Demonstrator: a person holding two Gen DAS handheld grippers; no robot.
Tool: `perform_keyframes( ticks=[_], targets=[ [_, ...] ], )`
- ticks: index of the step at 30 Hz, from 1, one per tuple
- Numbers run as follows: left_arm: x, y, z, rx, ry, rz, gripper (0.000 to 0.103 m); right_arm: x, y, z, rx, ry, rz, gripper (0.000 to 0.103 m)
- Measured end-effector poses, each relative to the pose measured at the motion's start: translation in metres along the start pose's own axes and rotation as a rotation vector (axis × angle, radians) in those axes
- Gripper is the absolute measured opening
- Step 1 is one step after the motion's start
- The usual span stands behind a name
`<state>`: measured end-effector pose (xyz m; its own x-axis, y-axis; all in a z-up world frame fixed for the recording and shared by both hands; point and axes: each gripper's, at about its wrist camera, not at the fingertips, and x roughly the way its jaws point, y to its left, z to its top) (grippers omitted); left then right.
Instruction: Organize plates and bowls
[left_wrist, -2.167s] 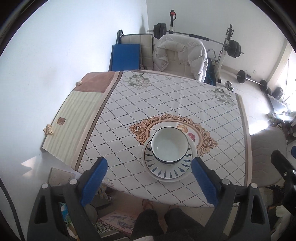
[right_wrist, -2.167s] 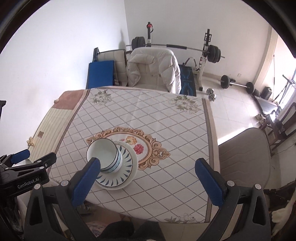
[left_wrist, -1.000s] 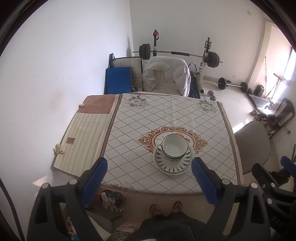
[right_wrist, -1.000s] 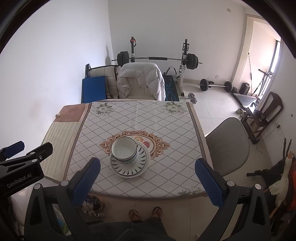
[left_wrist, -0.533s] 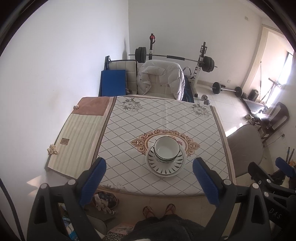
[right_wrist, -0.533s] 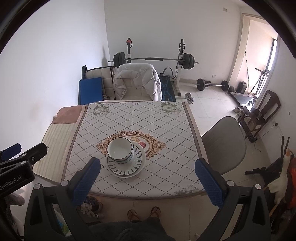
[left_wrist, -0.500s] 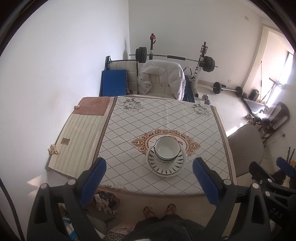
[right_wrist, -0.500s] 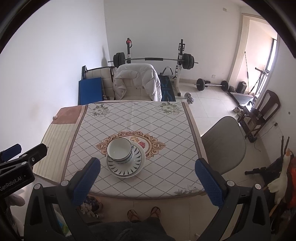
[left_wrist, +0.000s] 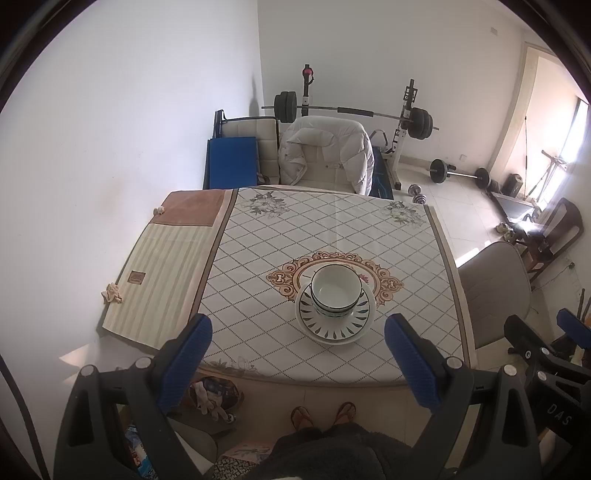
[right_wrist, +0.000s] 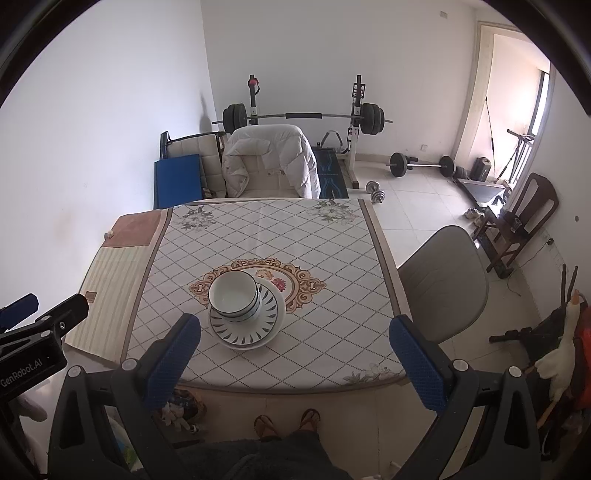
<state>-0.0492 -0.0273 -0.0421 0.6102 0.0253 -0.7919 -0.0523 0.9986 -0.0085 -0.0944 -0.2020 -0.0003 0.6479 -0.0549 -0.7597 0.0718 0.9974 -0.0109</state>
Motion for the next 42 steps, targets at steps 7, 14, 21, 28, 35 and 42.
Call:
perform_keyframes(
  ticks=[7, 14, 21, 28, 35, 42],
  targets=[
    [-0.004, -0.001, 0.000, 0.008, -0.012, -0.002, 0.096, -0.002, 0.001, -0.002, -0.003, -0.008, 0.003, 0.103],
    [-0.005, -0.003, 0.003, 0.011, -0.014, -0.005, 0.096, -0.003, 0.000, 0.000, 0.003, -0.008, 0.003, 0.103],
    [-0.005, -0.005, 0.004, 0.014, -0.019, -0.004, 0.096, -0.003, -0.001, 0.001, 0.007, -0.010, 0.006, 0.103],
    [-0.005, -0.007, 0.005, 0.017, -0.019, -0.005, 0.096, -0.004, -0.001, 0.005, 0.016, -0.006, 0.008, 0.103],
    [-0.004, -0.008, 0.004, 0.020, -0.014, -0.004, 0.096, -0.006, 0.000, 0.006, 0.020, -0.007, 0.009, 0.103],
    [-0.003, -0.008, 0.005, 0.020, -0.017, -0.005, 0.096, -0.006, 0.002, 0.009, 0.023, -0.008, 0.012, 0.103]
  ],
)
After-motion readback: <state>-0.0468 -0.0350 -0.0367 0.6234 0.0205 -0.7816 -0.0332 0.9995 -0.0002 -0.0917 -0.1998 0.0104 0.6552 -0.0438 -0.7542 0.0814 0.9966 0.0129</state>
